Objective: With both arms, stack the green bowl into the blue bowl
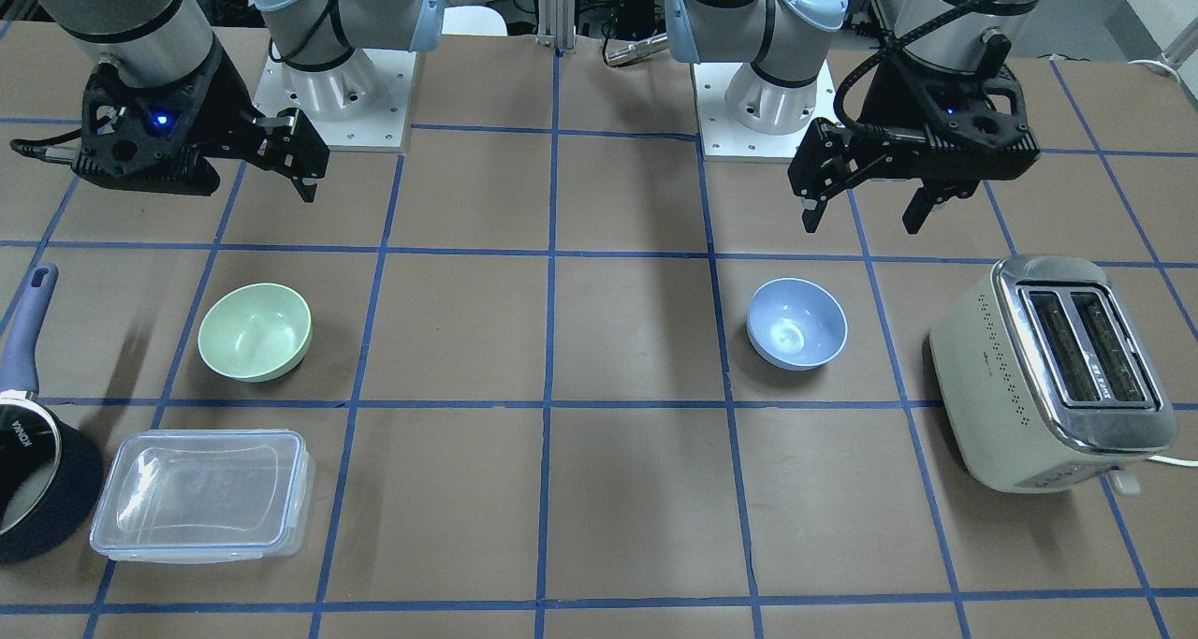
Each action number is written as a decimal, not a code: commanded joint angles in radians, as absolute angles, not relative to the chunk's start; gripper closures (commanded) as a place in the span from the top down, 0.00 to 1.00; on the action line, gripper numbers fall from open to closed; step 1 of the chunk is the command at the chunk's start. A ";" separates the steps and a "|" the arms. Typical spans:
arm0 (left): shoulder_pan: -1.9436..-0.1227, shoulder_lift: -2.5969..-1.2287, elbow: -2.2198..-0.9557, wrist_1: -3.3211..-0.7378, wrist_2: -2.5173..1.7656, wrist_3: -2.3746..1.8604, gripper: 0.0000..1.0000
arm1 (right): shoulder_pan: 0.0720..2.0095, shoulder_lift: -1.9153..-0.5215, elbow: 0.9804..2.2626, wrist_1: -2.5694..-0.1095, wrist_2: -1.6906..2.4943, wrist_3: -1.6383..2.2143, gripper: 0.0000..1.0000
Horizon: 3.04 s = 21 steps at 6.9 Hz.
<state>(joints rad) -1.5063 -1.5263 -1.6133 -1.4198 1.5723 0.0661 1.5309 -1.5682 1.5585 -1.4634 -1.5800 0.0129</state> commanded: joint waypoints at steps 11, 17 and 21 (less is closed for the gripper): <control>-1.508 -1.545 -1.748 -1.428 1.562 0.052 1.00 | 1.529 -1.574 1.557 -1.463 -1.583 0.011 1.00; -1.509 -1.710 -2.229 -0.830 1.520 0.052 0.90 | 1.479 -1.557 1.565 -1.482 -1.600 -0.064 1.00; -1.516 -1.730 -2.217 -0.788 1.542 0.066 0.00 | 1.206 -1.447 1.678 -1.694 -1.586 -0.233 1.00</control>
